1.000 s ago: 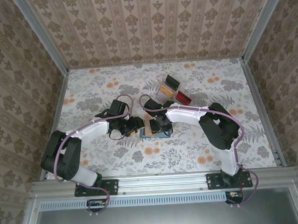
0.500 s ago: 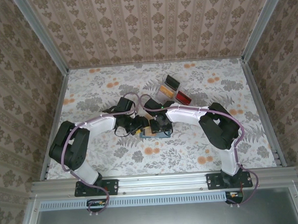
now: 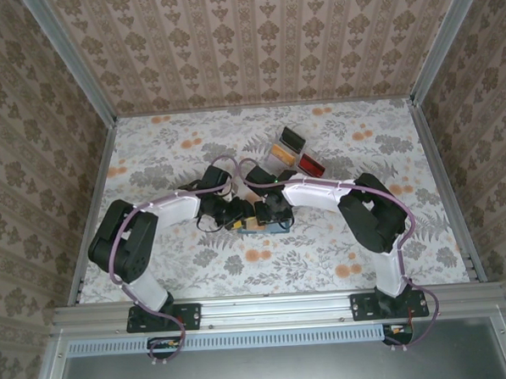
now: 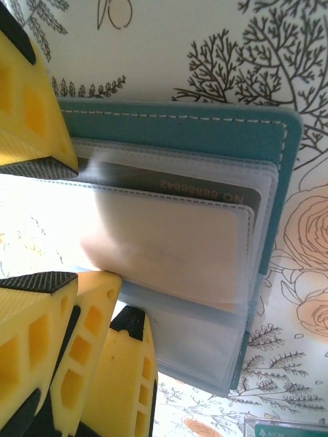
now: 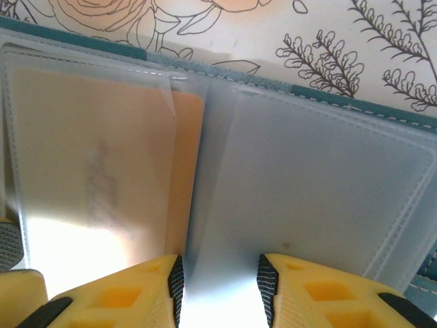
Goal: Take the credit cards out of the card holder
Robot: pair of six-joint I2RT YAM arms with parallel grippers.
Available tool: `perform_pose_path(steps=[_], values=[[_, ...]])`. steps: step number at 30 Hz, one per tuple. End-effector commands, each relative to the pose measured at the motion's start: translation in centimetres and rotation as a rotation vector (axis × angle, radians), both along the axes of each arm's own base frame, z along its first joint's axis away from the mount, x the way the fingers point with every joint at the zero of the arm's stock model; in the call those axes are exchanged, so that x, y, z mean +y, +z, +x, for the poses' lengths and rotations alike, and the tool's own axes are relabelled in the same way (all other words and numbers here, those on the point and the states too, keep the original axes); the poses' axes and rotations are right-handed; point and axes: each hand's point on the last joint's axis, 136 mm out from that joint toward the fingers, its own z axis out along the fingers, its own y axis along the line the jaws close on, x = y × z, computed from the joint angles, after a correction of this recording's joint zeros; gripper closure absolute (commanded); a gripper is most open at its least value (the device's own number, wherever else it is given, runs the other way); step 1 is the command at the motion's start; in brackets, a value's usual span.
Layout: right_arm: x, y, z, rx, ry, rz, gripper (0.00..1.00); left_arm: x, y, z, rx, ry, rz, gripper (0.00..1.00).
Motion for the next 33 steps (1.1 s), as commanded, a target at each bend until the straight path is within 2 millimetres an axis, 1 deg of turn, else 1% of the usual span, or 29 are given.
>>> perform_pose_path(steps=[1, 4, 8, 13, 16, 17, 20, 23, 29, 33], values=[[-1.6, -2.6, -1.8, 0.072, 0.018, -0.057, 0.60, -0.7, 0.1, 0.1, -0.011, -0.031, -0.012, 0.57], [-1.2, -2.2, -1.7, 0.060, 0.025, -0.026, 0.60, -0.5, -0.3, 0.0, -0.009, -0.029, -0.003, 0.57], [-0.6, -1.6, -1.4, 0.053, 0.025, 0.022, 0.60, -0.7, -0.5, -0.2, -0.003, -0.033, -0.021, 0.58], [-0.1, -0.7, -1.2, 0.040, 0.023, 0.060, 0.60, -1.4, 0.2, 0.1, -0.026, -0.048, -0.072, 0.59], [0.1, 0.2, -1.2, 0.034, 0.013, 0.101, 0.60, -1.6, 0.7, 0.3, -0.045, -0.056, -0.082, 0.61], [0.4, 0.8, -0.7, 0.010, 0.011, 0.129, 0.60, -1.6, 0.9, 0.3, -0.050, -0.058, -0.085, 0.61], [0.6, 2.3, -0.3, -0.032, 0.003, 0.170, 0.59, -1.6, 1.2, 0.4, -0.060, -0.060, -0.095, 0.62], [0.2, 3.8, 0.1, -0.073, -0.012, 0.189, 0.57, -1.7, 1.6, 0.6, -0.069, -0.059, -0.109, 0.63], [-1.0, 5.6, 0.7, -0.134, -0.059, 0.216, 0.53, -3.0, 3.4, 0.6, -0.100, -0.079, -0.216, 0.62], [-2.8, 7.0, 1.1, -0.205, -0.116, 0.196, 0.50, -3.8, 4.0, 0.6, -0.105, -0.087, -0.260, 0.60]])
